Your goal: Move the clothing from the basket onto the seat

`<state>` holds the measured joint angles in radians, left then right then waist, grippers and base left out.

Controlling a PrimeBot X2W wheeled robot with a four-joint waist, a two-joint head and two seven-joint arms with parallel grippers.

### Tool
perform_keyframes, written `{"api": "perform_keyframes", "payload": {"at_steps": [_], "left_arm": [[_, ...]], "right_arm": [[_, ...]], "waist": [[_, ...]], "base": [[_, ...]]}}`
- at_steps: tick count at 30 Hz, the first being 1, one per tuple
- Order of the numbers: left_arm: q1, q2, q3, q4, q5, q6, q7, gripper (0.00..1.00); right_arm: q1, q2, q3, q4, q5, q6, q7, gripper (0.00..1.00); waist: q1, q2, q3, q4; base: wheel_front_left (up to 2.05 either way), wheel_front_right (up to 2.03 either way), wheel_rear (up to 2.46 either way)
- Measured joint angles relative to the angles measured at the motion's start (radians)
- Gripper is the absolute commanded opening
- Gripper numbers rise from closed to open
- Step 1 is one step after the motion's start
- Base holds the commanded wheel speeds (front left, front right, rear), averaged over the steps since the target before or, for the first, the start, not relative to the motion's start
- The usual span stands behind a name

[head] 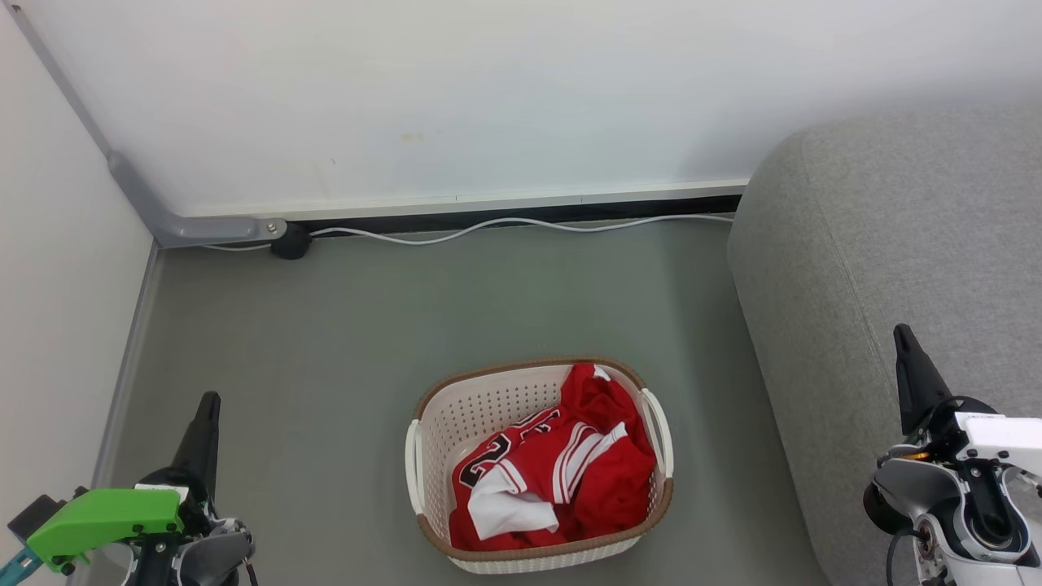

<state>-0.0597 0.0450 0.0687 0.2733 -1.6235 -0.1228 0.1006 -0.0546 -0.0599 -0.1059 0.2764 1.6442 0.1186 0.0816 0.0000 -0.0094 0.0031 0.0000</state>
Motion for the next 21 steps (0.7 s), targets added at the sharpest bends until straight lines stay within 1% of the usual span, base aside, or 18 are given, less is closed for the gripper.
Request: {"api": "perform_keyframes", "payload": {"at_steps": [21], "left_arm": [[0.0,0.0,0.0,0.0,0.0,0.0,0.0,0.0]], "right_arm": [[0.0,0.001,-0.001,0.0,0.0,0.0,0.003,0.0]], "waist": [[0.0,0.0,0.0,0.0]], "base": [[0.0,0.0,0.0]]}}
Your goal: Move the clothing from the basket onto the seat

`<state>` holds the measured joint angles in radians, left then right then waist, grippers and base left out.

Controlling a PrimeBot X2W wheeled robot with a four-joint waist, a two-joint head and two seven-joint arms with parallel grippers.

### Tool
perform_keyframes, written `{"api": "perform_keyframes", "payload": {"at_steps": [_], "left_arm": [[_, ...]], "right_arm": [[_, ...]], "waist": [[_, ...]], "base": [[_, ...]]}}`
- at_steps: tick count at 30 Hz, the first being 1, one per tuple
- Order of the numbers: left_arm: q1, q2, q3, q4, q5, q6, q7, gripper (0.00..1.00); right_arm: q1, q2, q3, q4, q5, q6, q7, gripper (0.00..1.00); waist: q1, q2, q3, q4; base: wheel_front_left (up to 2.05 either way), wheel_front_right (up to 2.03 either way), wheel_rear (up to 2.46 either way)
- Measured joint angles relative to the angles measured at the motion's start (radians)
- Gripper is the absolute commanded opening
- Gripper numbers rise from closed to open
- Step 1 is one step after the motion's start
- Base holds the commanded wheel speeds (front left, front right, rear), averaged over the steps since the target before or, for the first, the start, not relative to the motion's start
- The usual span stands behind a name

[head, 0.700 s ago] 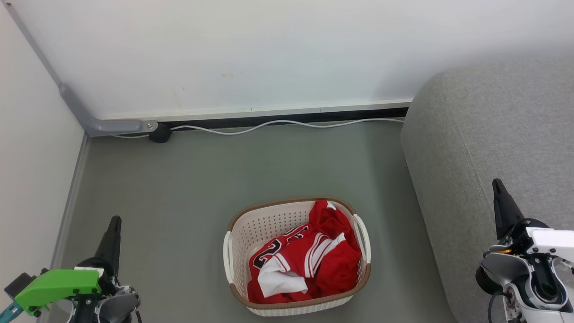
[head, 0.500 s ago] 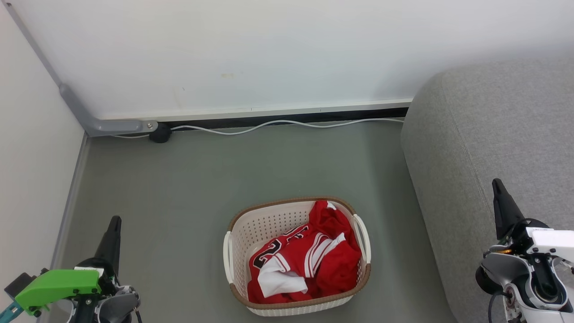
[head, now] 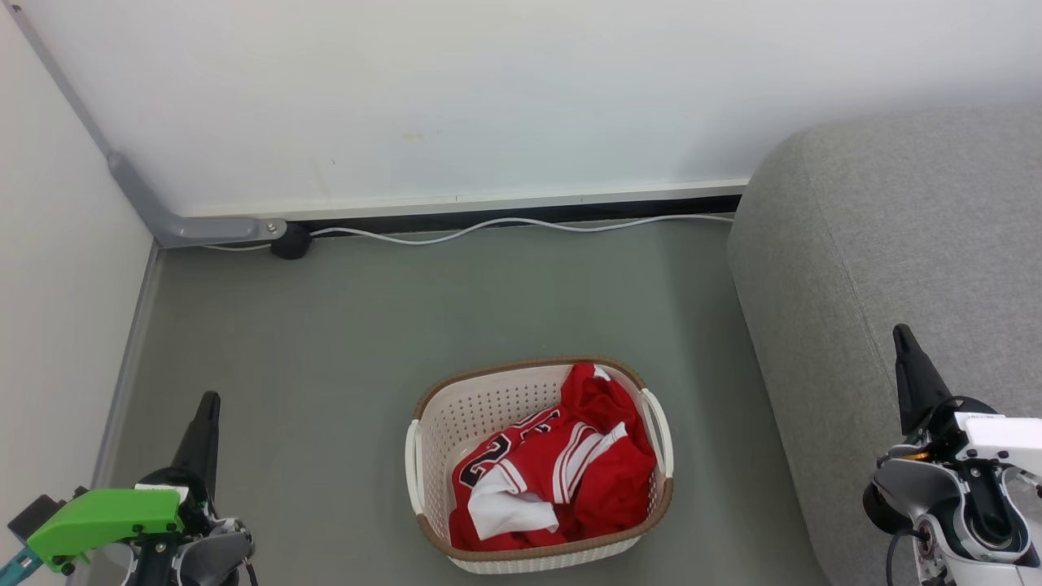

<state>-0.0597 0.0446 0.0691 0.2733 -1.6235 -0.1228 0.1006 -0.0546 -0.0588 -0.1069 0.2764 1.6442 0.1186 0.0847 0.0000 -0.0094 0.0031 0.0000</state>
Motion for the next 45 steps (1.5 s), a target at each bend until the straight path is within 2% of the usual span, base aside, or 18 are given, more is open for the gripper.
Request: {"api": "perform_keyframes", "payload": {"at_steps": [45], "left_arm": [[0.0,-0.001,0.001,0.0,0.0,0.0,0.0,0.0]], "right_arm": [[0.0,0.002,-0.002,0.0,-0.007,0.0,0.0,0.0]], "waist": [[0.0,0.0,0.0,0.0]], "base": [[0.0,0.0,0.0]]}}
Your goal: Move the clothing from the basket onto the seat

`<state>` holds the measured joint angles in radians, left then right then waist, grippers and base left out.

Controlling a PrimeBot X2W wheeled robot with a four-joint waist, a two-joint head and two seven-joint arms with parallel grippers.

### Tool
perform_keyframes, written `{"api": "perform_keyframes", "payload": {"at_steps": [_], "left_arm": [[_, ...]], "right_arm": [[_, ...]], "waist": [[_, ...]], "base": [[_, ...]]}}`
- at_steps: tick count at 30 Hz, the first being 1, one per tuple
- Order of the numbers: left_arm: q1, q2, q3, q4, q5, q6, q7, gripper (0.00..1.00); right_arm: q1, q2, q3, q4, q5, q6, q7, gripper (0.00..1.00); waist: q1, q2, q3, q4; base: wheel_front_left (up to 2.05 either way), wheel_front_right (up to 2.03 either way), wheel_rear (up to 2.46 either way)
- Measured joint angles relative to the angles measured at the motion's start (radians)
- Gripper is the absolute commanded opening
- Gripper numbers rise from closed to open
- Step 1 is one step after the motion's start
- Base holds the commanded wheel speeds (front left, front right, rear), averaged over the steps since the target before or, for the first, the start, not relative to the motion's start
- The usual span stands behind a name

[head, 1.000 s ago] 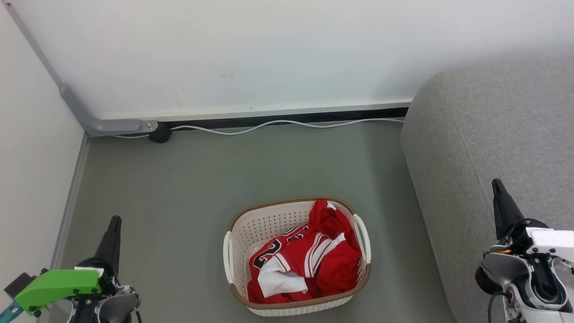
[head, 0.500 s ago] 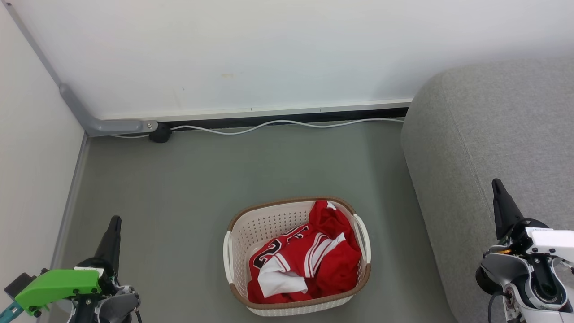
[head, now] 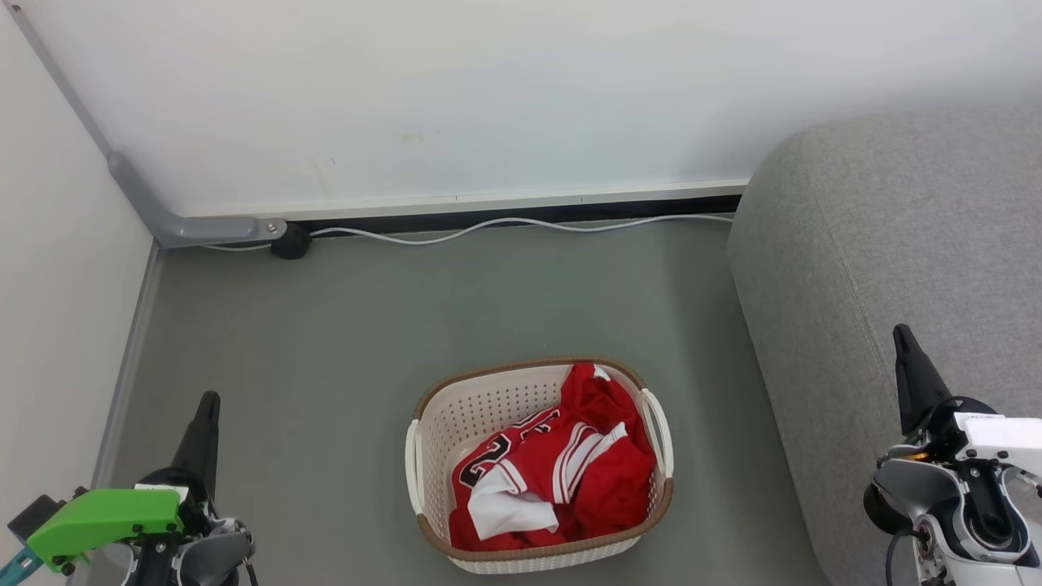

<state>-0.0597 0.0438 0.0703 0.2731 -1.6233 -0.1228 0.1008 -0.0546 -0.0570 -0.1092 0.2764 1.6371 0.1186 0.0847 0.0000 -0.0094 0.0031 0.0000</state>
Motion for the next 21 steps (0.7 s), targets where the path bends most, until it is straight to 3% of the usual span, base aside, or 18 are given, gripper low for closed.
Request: {"api": "perform_keyframes", "payload": {"at_steps": [1,2,3,4,5,21], "left_arm": [[0.0,0.0,0.0,0.0,0.0,0.0,0.0,1.0],[0.001,-0.001,-0.001,0.006,0.0,0.0,0.0,1.0],[0.006,-0.004,-0.003,0.017,0.0,0.001,0.0,0.0],[0.014,-0.009,-0.005,0.028,0.0,0.001,0.0,0.0],[0.024,-0.015,-0.007,0.04,0.0,0.001,0.0,1.0],[0.056,-0.029,-0.031,0.039,0.039,0.001,-0.039,1.0]], "right_arm": [[0.0,0.0,0.0,0.0,0.0,0.0,0.0,1.0],[0.002,0.001,0.001,0.005,0.0,-0.001,0.0,1.0],[0.009,0.004,0.001,0.015,0.0,-0.004,0.0,0.0],[0.019,0.009,0.002,0.027,0.0,-0.005,0.0,0.0],[0.031,0.016,0.002,0.038,0.0,-0.005,0.0,1.0],[0.065,0.03,0.032,0.054,-0.038,-0.006,-0.038,1.0]], "waist": [[0.0,0.0,0.0,0.0],[0.0,0.0,0.0,0.0],[0.0,0.0,0.0,0.0],[0.0,0.0,0.0,0.0],[0.0,0.0,0.0,0.0],[0.0,0.0,-0.001,0.0]], "base": [[0.0,0.0,0.0],[0.0,0.0,0.0],[0.0,0.0,0.0],[0.0,0.0,0.0],[0.0,0.0,0.0],[0.0,0.0,0.0]]}}
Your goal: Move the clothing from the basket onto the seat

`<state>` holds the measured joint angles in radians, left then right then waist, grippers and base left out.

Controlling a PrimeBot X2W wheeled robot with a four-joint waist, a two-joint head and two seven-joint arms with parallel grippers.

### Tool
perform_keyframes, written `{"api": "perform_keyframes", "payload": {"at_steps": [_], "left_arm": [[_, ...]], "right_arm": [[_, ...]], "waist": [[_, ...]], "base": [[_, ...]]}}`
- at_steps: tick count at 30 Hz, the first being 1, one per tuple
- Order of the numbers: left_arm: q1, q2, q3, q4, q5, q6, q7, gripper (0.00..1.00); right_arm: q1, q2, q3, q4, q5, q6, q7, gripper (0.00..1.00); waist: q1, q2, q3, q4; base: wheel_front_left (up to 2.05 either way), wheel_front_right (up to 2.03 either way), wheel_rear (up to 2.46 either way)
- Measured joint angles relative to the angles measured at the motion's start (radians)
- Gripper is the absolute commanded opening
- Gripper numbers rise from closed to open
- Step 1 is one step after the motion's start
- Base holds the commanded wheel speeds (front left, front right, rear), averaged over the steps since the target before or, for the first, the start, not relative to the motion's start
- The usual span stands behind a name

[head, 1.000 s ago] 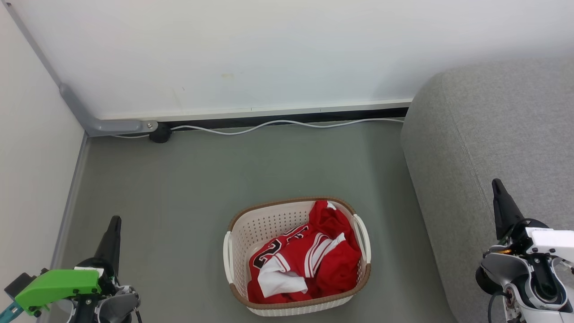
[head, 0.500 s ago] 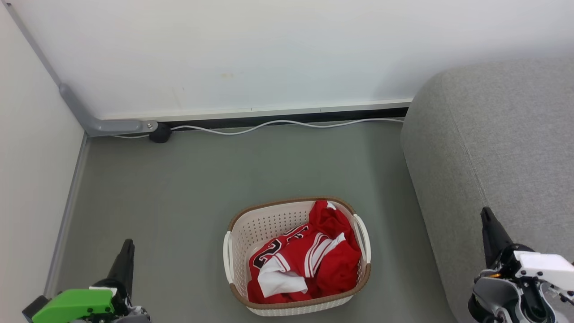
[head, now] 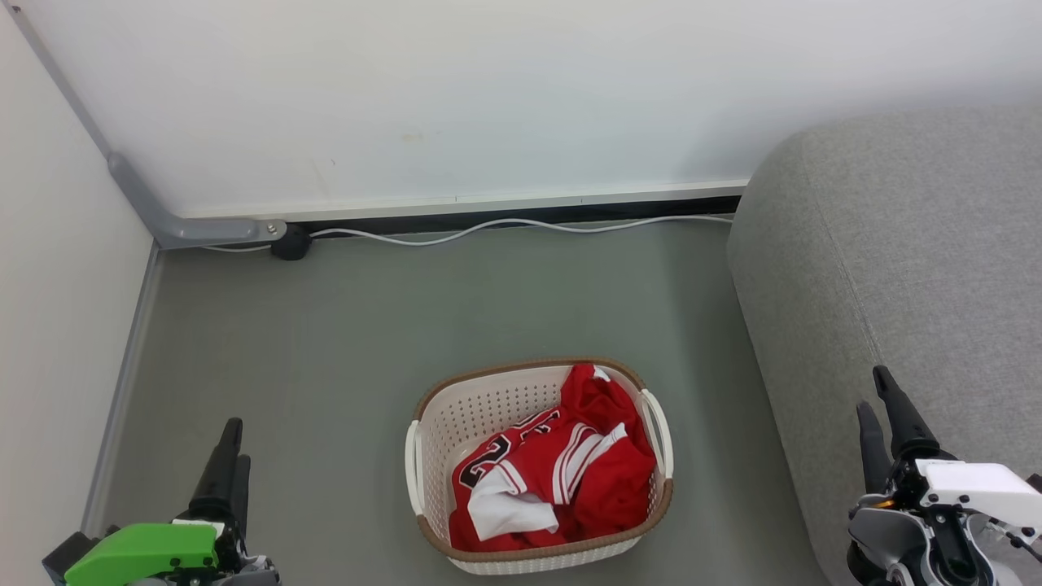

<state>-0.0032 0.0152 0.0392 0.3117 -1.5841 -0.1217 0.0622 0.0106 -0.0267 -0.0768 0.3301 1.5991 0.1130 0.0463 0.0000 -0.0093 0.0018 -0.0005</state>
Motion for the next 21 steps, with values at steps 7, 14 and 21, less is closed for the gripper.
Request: {"api": "perform_keyframes", "payload": {"at_steps": [7,14,21], "left_arm": [[0.0,0.002,-0.01,-0.027,0.074,0.005,-0.028,1.0],[0.0,0.012,-0.023,-0.063,0.188,0.018,-0.047,1.0],[-0.001,0.026,-0.043,-0.102,0.323,0.035,-0.072,1.0]], "right_arm": [[-0.002,-0.008,0.024,-0.017,-0.082,-0.004,-0.021,1.0],[-0.009,-0.02,0.034,-0.053,-0.202,-0.021,-0.043,1.0],[-0.014,-0.034,0.071,-0.081,-0.333,-0.045,-0.065,1.0]], "waist": [[0.0,0.0,-0.002,0.0],[0.0,0.0,-0.003,-0.001],[0.0,0.0,-0.005,-0.002]], "base": [[0.0,0.0,0.0],[0.0,0.0,0.0],[0.0,0.0,0.0]]}}
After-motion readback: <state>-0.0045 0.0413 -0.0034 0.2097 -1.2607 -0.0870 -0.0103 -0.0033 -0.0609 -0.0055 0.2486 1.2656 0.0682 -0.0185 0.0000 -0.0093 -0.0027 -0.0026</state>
